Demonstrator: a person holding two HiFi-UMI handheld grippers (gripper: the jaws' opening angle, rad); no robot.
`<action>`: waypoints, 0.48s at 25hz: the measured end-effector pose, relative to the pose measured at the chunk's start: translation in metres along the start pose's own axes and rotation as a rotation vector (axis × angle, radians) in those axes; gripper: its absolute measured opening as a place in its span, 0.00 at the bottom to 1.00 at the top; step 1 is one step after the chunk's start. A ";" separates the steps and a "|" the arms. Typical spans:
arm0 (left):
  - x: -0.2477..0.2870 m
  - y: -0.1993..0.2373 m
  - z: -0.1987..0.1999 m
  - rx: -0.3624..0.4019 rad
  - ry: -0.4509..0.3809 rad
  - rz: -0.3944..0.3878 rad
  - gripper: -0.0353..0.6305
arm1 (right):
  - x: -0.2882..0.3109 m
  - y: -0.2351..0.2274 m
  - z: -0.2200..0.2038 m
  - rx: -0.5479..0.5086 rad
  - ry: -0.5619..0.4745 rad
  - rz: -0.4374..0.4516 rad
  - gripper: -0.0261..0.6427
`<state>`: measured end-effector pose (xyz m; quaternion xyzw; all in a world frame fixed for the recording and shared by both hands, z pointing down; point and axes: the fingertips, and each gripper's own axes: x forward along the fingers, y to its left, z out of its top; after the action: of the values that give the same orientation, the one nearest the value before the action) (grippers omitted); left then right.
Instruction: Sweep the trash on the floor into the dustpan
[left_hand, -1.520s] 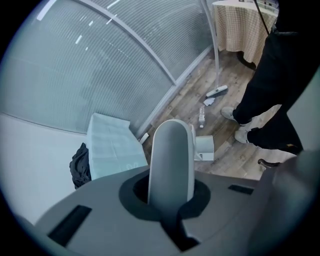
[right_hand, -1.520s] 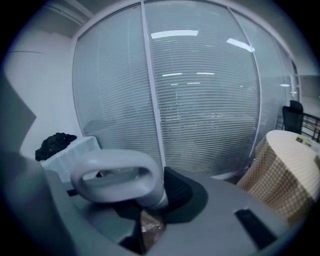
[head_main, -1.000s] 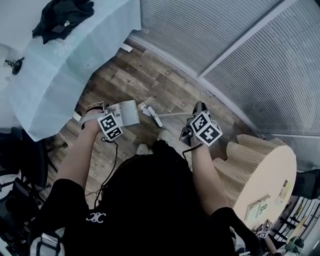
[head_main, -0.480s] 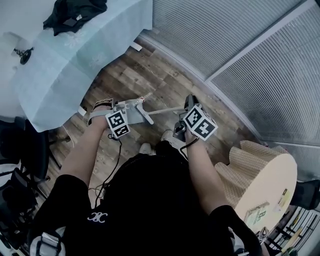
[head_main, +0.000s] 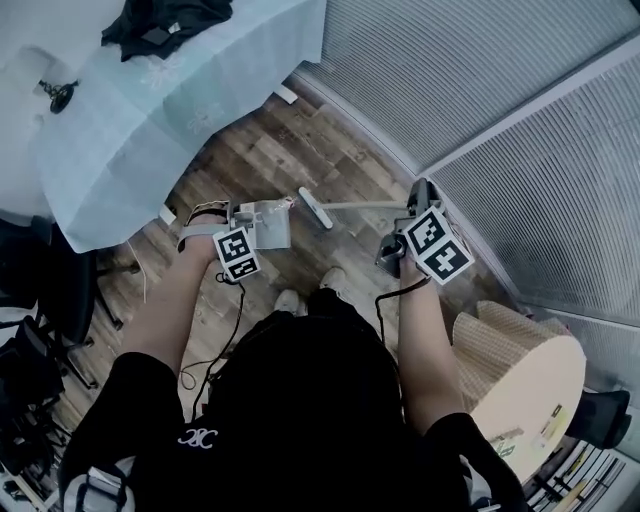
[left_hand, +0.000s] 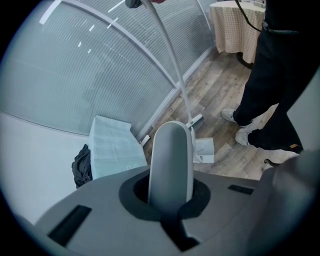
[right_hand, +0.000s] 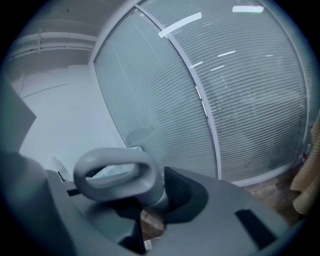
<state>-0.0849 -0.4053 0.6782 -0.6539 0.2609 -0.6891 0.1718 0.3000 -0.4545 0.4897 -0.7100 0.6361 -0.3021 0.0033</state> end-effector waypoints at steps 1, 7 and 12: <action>0.000 -0.001 0.001 0.000 -0.001 0.002 0.05 | 0.008 -0.001 0.002 -0.008 -0.009 0.001 0.13; 0.006 0.005 0.006 -0.004 0.011 -0.019 0.05 | 0.067 0.013 -0.012 -0.150 0.016 0.061 0.13; 0.012 0.009 0.006 -0.017 0.030 -0.051 0.05 | 0.096 0.048 -0.046 -0.211 0.126 0.168 0.14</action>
<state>-0.0812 -0.4199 0.6830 -0.6513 0.2527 -0.7007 0.1449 0.2374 -0.5330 0.5492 -0.6304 0.7204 -0.2760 -0.0861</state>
